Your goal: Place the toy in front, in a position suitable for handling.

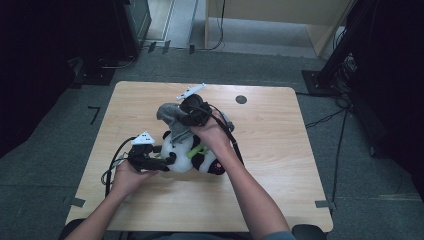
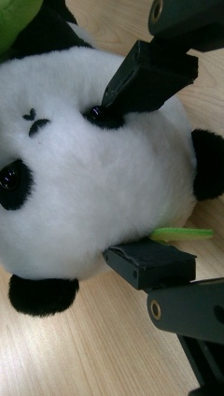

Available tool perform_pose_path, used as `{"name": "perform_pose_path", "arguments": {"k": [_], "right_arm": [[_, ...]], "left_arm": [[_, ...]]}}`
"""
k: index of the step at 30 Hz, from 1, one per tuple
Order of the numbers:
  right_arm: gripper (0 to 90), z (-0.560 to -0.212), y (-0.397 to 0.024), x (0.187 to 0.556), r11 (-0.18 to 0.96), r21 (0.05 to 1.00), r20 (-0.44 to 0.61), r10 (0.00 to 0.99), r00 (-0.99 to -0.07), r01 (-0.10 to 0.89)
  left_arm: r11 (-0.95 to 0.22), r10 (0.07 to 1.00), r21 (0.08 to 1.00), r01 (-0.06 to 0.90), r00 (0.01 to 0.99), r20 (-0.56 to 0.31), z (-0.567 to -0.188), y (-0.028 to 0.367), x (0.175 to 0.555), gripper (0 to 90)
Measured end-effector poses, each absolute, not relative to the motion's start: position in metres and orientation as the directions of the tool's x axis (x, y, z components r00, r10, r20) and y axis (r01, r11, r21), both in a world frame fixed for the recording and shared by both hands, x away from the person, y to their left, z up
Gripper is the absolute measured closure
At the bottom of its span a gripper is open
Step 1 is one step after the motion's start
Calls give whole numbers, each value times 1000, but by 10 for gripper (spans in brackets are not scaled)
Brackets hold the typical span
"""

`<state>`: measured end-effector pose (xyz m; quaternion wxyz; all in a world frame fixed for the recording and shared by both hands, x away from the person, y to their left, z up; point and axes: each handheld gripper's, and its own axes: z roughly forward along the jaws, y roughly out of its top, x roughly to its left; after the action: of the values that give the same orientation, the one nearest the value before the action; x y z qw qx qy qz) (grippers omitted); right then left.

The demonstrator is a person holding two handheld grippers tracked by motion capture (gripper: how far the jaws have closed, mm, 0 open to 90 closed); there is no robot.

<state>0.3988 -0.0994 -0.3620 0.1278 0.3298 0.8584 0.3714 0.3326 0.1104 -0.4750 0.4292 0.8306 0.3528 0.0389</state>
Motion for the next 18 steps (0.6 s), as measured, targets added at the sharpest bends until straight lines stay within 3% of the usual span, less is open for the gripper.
{"name": "perform_pose_path", "arguments": {"k": [10, 15, 18], "right_arm": [[776, -375, -85, 400, 529, 699, 37, 645, -763, 481], [775, -396, -76, 403, 559, 655, 59, 634, -771, 509], [775, -409, -74, 402, 592, 633, 20, 631, -776, 498]], "left_arm": [[-388, 621, 739, 551, 749, -233, -475, 110, 332, 298], [-388, 621, 737, 554, 748, -235, -474, 110, 332, 299], [-380, 627, 733, 564, 740, -244, -474, 110, 333, 303]]}}
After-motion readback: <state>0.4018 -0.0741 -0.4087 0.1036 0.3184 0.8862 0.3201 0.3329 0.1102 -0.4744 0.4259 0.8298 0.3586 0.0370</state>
